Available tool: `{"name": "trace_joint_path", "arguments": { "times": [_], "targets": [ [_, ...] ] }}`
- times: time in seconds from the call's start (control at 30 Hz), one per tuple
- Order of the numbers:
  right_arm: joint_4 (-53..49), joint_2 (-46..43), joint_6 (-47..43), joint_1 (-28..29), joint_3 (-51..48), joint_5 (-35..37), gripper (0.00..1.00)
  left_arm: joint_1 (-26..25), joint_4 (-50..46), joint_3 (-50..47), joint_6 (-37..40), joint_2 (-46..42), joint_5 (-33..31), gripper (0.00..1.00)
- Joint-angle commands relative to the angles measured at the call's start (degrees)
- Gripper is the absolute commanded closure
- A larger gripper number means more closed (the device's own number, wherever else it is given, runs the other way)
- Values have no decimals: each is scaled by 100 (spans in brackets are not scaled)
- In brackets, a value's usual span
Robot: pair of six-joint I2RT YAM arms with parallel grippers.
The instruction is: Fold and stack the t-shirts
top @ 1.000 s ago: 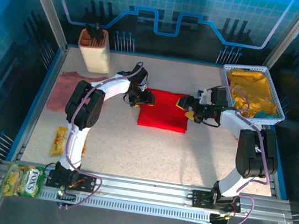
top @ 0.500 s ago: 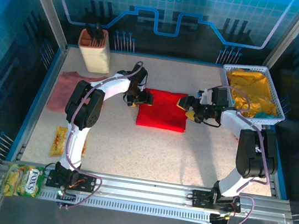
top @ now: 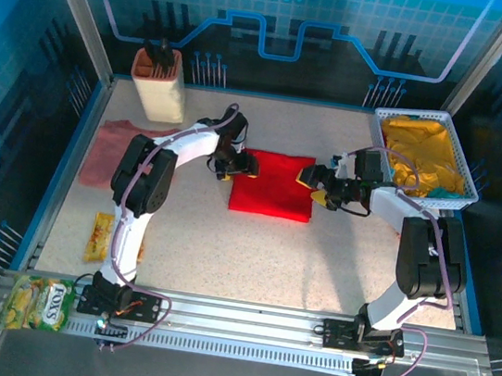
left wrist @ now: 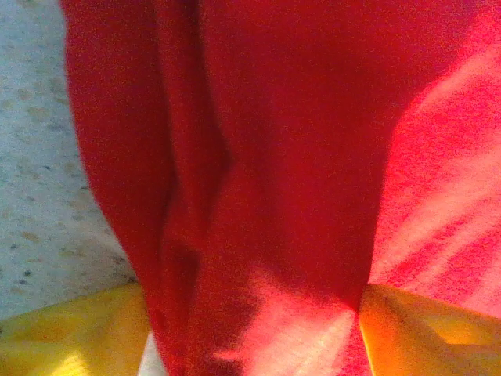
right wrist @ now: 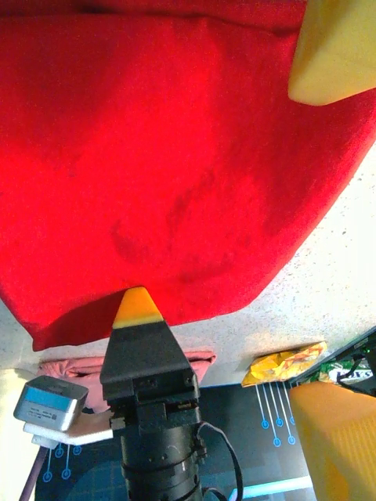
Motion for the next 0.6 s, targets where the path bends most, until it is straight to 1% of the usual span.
{"name": "trace_joint_path", "arguments": {
  "times": [0.0,0.13,0.17,0.23,0.43,0.5,0.57],
  "targets": [
    [-65,-40,-117,-89,-84,-139,8,-96,171,36,-246,284,771,34],
    [-47,-56,-130,-122,-120,-148,8,-118,247,-68,-255,260,735,40],
    [-40,-41,-134,-124,-127,-150,8,-119,280,-82,-256,269,726,42],
    [-21,-21,-122,-139,-129,-183,8,-119,399,-139,-259,241,719,52],
    [-7,-39,-118,-159,-152,-206,8,-119,613,-163,-187,180,549,65],
    [-9,-39,-117,-182,-155,-232,9,-120,544,-124,-122,171,427,74],
    [-20,-43,-126,-196,-168,-245,9,-115,426,-101,-47,130,285,86]
  ]
}}
